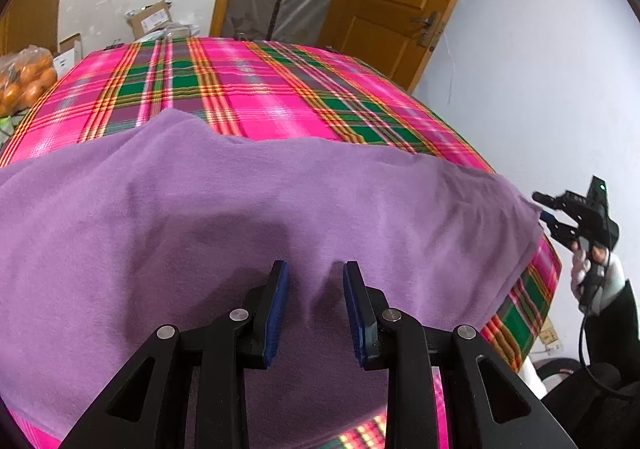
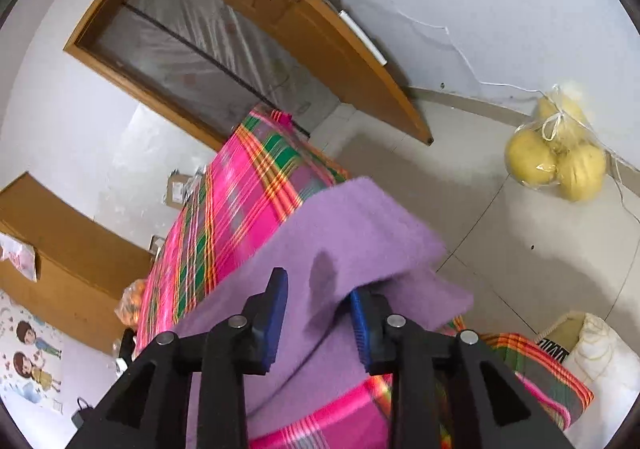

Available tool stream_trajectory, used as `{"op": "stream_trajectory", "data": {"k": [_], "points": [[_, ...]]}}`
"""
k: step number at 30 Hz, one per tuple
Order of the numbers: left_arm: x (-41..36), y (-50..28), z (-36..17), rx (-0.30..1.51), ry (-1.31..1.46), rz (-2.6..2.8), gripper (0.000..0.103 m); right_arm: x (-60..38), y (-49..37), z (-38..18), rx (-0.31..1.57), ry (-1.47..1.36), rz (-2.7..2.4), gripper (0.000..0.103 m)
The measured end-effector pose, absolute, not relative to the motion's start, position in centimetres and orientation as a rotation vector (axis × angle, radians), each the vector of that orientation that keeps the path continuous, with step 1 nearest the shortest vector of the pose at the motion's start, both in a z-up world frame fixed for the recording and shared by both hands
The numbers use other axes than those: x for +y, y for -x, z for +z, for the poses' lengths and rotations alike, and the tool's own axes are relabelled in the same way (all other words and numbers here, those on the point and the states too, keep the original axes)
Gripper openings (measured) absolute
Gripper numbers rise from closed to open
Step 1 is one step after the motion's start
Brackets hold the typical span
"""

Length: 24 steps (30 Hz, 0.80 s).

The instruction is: Fold clothes

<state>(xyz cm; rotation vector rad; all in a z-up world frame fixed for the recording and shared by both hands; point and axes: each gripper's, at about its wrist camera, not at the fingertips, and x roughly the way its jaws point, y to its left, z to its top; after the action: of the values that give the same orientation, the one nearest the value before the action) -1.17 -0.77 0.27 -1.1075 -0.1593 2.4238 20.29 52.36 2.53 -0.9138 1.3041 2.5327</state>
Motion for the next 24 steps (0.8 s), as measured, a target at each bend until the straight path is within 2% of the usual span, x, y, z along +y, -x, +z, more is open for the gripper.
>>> {"op": "stream_trajectory", "data": {"k": [2, 5, 6, 7, 8, 9, 12, 16, 24], "points": [[0.0, 1.1, 0.6, -0.137, 1.093, 2.407, 0.029, 53.1, -19.9, 2.0, 1.37, 0.889, 2.499, 0.031], [2.3, 1.2, 1.1, -0.08, 1.063, 2.355, 0.029, 53.8, -19.0, 1.9, 1.348, 0.902, 2.484, 0.03], [3.2, 1.2, 1.3, -0.057, 1.052, 2.33, 0.029, 53.8, -18.7, 2.0, 1.332, 0.908, 2.485, 0.026], [4.2, 1.2, 1.4, -0.028, 1.041, 2.304, 0.029, 53.8, -18.6, 2.2, 1.314, 0.914, 2.487, 0.009], [5.2, 1.2, 1.5, 0.0, 1.03, 2.277, 0.029, 53.8, -18.4, 2.4, 1.295, 0.919, 2.489, 0.003], [6.2, 1.2, 1.7, 0.027, 1.018, 2.251, 0.03, 53.8, -18.4, 2.6, 1.293, 0.915, 2.496, 0.003], [8.5, 1.4, 1.9, 0.081, 0.99, 2.192, 0.04, 53.9, -19.0, 4.1, 1.284, 0.864, 2.539, 0.003], [10.8, 1.1, 1.7, 0.141, 0.978, 2.136, 0.041, 54.2, -20.8, 4.9, 1.285, 0.826, 2.55, 0.003], [13.1, 0.0, 0.8, 0.273, 0.985, 2.072, 0.041, 54.7, -20.6, 2.6, 1.342, 0.897, 2.492, 0.003]]}}
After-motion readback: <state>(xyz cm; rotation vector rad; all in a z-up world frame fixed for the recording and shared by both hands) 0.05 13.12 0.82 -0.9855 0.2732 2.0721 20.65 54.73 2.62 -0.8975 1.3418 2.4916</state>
